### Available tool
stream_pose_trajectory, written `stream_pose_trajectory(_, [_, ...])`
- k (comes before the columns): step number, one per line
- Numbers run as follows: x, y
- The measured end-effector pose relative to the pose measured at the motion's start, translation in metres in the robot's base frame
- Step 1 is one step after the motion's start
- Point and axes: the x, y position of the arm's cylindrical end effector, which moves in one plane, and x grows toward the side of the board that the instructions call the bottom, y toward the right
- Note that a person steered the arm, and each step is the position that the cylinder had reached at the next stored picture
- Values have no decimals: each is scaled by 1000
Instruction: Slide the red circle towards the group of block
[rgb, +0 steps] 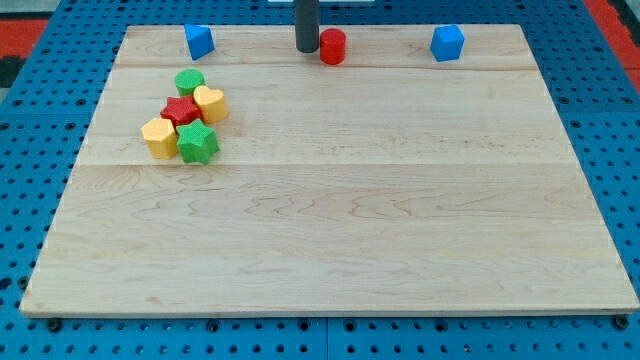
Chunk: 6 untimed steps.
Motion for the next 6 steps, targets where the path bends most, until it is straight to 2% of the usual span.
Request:
stream_pose_trajectory(3, [0,-20])
stream_pose_trajectory(4, [-1,-49])
stream_pose_trajectory(5, [-3,-55])
stream_pose_trajectory(6, [38,-50])
